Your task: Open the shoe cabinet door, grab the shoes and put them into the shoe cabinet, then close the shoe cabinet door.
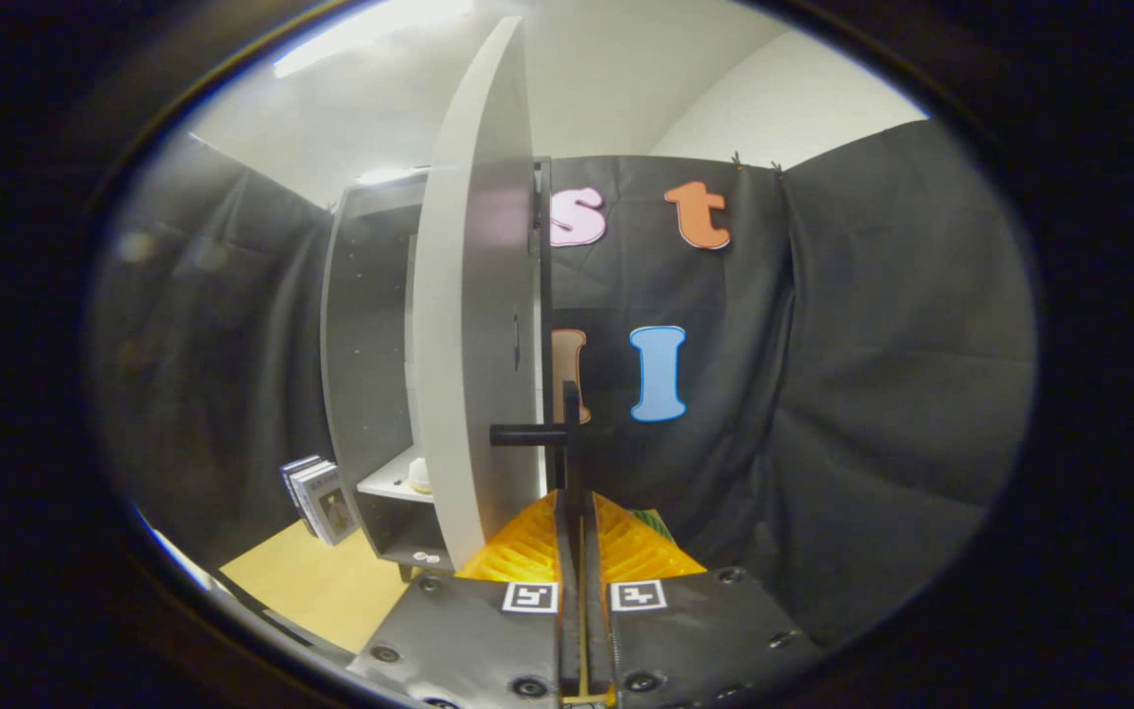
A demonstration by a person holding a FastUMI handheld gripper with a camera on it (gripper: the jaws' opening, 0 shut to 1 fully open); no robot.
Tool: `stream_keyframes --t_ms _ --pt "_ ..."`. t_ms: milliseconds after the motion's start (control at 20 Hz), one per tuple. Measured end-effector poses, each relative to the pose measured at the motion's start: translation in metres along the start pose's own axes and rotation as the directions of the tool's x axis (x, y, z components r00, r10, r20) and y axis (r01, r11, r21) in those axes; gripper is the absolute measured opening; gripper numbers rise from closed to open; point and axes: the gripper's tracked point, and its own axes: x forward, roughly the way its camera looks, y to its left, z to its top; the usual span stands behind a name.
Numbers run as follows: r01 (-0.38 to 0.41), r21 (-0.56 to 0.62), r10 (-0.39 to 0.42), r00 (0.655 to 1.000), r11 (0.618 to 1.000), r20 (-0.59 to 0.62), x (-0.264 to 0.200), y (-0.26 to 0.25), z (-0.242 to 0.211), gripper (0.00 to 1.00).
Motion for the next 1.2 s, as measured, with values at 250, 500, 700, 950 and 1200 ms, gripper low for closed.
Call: stream_keyframes --t_ms 250,500,700,950,1200 --pt "-0.009 -0.013 0.009 1.0 1.0 0.001 -0.007 -0.004 -0.003 0.07" --pt "0.032 -0.003 -0.032 0.999 0.999 0.016 -0.035 -0.01 0.004 0.09" --pt "0.076 -0.006 -0.076 0.997 0.997 0.018 -0.066 0.006 0.0 0.08" --pt "0.043 -0.022 -0.042 0.999 0.999 0.01 -0.073 0.064 -0.019 0.08" --pt "-0.02 0.027 0.021 0.998 0.999 -0.058 -0.047 0.133 -0.064 0.11"
